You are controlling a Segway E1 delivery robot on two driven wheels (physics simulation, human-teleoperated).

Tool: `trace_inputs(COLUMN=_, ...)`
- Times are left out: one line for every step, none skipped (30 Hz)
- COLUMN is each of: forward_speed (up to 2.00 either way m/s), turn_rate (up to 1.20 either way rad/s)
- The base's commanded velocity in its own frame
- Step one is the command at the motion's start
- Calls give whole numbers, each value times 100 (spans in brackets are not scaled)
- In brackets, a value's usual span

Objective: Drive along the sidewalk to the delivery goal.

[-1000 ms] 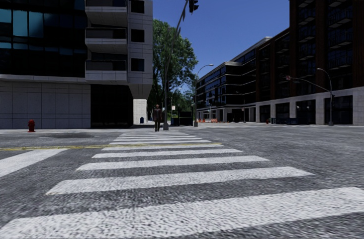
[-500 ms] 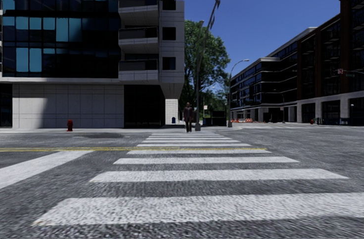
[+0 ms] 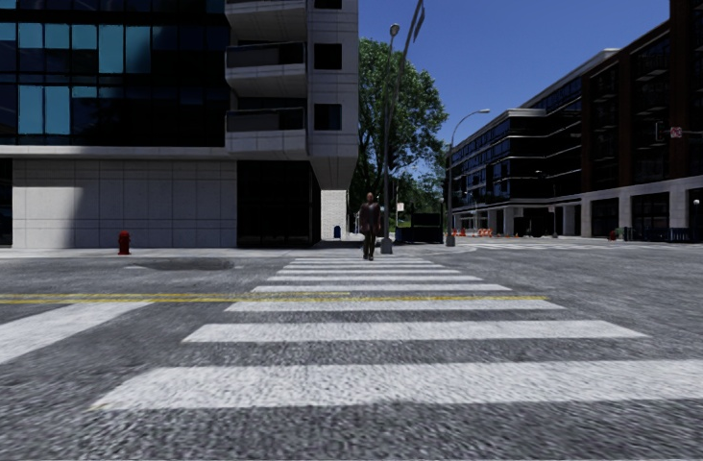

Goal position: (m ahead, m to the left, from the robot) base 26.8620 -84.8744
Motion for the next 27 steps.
trace_inputs(forward_speed=159, turn_rate=0)
trace_inputs(forward_speed=159, turn_rate=0)
trace_inputs(forward_speed=159, turn_rate=0)
trace_inputs(forward_speed=159, turn_rate=0)
trace_inputs(forward_speed=159, turn_rate=-1)
trace_inputs(forward_speed=159, turn_rate=-15)
trace_inputs(forward_speed=159, turn_rate=-15)
trace_inputs(forward_speed=158, turn_rate=-29)
trace_inputs(forward_speed=158, turn_rate=-34)
trace_inputs(forward_speed=158, turn_rate=0)
trace_inputs(forward_speed=158, turn_rate=0)
trace_inputs(forward_speed=158, turn_rate=0)
trace_inputs(forward_speed=158, turn_rate=0)
trace_inputs(forward_speed=158, turn_rate=7)
trace_inputs(forward_speed=158, turn_rate=20)
trace_inputs(forward_speed=158, turn_rate=20)
trace_inputs(forward_speed=200, turn_rate=26)
trace_inputs(forward_speed=200, turn_rate=28)
trace_inputs(forward_speed=200, turn_rate=28)
trace_inputs(forward_speed=200, turn_rate=28)
trace_inputs(forward_speed=200, turn_rate=28)
trace_inputs(forward_speed=200, turn_rate=29)
trace_inputs(forward_speed=200, turn_rate=29)
trace_inputs(forward_speed=200, turn_rate=29)
trace_inputs(forward_speed=200, turn_rate=29)
trace_inputs(forward_speed=200, turn_rate=29)
trace_inputs(forward_speed=200, turn_rate=29)
